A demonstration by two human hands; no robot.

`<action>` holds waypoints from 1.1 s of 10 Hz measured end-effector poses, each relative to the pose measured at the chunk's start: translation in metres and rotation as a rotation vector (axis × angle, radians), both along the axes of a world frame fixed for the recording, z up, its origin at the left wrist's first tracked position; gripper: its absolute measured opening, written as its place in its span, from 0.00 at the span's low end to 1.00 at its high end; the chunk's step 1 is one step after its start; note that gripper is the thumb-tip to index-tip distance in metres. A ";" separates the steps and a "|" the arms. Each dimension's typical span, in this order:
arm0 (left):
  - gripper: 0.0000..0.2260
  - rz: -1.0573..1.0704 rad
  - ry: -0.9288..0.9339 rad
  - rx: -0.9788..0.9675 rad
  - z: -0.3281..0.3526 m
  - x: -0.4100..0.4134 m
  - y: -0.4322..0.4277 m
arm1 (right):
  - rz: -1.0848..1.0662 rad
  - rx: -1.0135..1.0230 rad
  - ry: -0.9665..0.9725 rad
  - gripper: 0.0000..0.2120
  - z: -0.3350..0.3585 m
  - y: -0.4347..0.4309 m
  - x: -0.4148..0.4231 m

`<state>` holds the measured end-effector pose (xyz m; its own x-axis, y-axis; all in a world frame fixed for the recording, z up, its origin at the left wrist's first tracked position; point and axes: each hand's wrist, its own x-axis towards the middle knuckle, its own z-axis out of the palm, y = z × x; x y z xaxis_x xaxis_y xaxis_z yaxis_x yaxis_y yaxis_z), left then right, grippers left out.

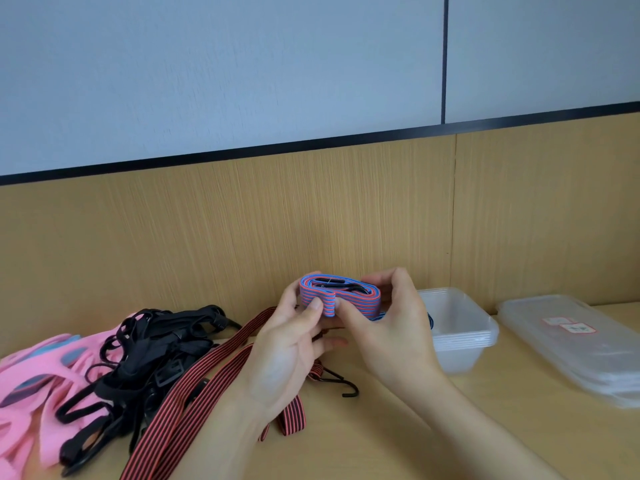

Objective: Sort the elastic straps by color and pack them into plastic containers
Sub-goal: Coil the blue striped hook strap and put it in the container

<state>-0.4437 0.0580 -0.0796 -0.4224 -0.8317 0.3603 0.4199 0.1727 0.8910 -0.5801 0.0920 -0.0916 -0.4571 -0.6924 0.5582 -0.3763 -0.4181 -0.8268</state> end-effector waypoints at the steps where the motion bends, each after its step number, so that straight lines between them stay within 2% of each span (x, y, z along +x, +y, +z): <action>1: 0.26 0.068 -0.034 -0.042 -0.005 0.001 -0.006 | 0.016 0.025 0.002 0.16 0.002 0.001 0.000; 2: 0.28 0.138 -0.074 -0.061 -0.010 0.000 -0.012 | 0.077 0.032 -0.008 0.12 0.003 0.002 0.000; 3: 0.28 0.169 -0.102 -0.085 -0.013 0.002 -0.019 | 0.096 0.035 0.007 0.16 0.003 0.003 0.000; 4: 0.29 0.155 -0.121 -0.108 -0.015 0.002 -0.025 | 0.037 -0.001 0.121 0.17 0.002 0.003 -0.003; 5: 0.28 0.097 -0.085 -0.103 -0.017 0.004 -0.028 | -0.049 -0.053 0.319 0.22 0.002 0.003 -0.005; 6: 0.16 0.028 -0.044 -0.069 -0.019 0.006 -0.031 | -0.085 -0.095 0.387 0.25 0.002 0.002 -0.010; 7: 0.14 0.045 -0.045 -0.078 -0.021 0.007 -0.031 | -0.074 -0.100 0.383 0.23 0.002 0.001 -0.013; 9: 0.18 0.027 -0.033 -0.159 -0.015 0.006 -0.021 | 0.102 -0.009 0.391 0.20 0.004 0.001 -0.023; 11: 0.19 0.048 -0.051 -0.167 -0.014 0.003 -0.016 | 0.153 0.018 0.446 0.19 0.005 0.002 -0.028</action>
